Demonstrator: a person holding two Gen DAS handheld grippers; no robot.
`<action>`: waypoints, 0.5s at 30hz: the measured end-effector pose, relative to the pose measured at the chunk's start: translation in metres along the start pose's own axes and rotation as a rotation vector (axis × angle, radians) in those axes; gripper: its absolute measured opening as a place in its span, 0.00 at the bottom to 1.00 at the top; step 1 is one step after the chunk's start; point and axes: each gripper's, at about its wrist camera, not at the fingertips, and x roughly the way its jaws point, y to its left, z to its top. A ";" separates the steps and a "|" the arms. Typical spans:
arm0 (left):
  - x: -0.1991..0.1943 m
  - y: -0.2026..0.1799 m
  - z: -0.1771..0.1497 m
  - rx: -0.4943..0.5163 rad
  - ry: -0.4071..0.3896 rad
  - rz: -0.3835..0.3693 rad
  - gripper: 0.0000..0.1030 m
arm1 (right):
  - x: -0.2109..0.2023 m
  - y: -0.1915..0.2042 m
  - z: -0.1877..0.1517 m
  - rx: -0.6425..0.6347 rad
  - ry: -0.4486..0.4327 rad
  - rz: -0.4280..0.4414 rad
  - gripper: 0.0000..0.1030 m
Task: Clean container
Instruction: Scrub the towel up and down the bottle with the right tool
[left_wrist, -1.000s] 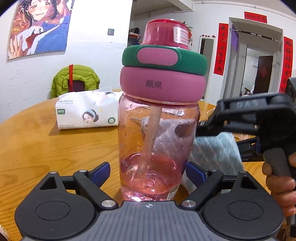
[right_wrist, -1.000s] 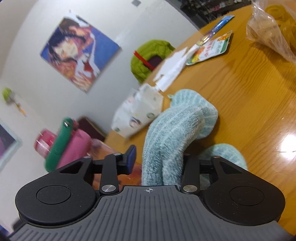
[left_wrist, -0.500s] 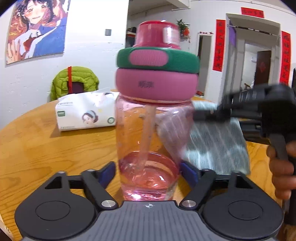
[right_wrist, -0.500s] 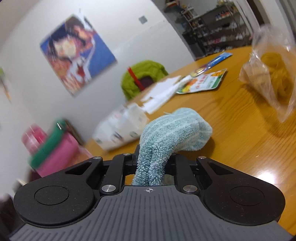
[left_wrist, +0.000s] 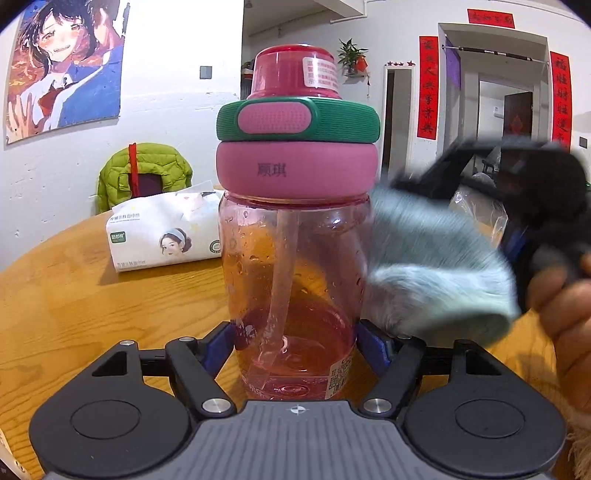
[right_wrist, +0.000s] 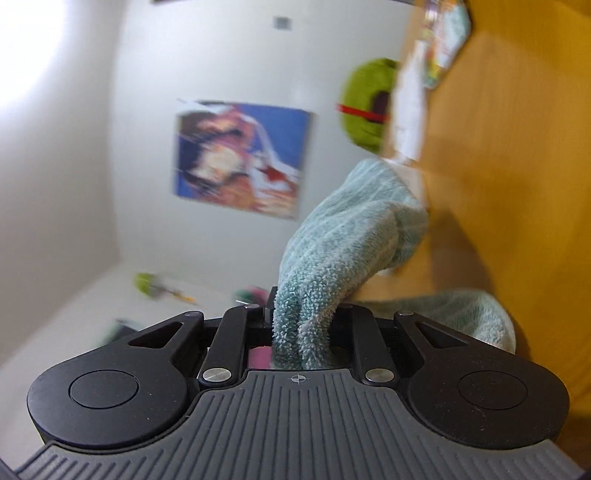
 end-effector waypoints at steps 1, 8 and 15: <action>0.000 0.000 0.000 0.000 -0.001 0.000 0.69 | 0.004 -0.001 -0.001 -0.018 0.018 -0.086 0.17; 0.002 0.001 0.001 0.003 -0.003 -0.002 0.69 | 0.006 0.003 -0.004 -0.094 0.021 -0.160 0.21; 0.010 0.005 0.003 0.011 -0.010 -0.013 0.68 | -0.005 0.003 0.001 -0.031 -0.015 -0.020 0.21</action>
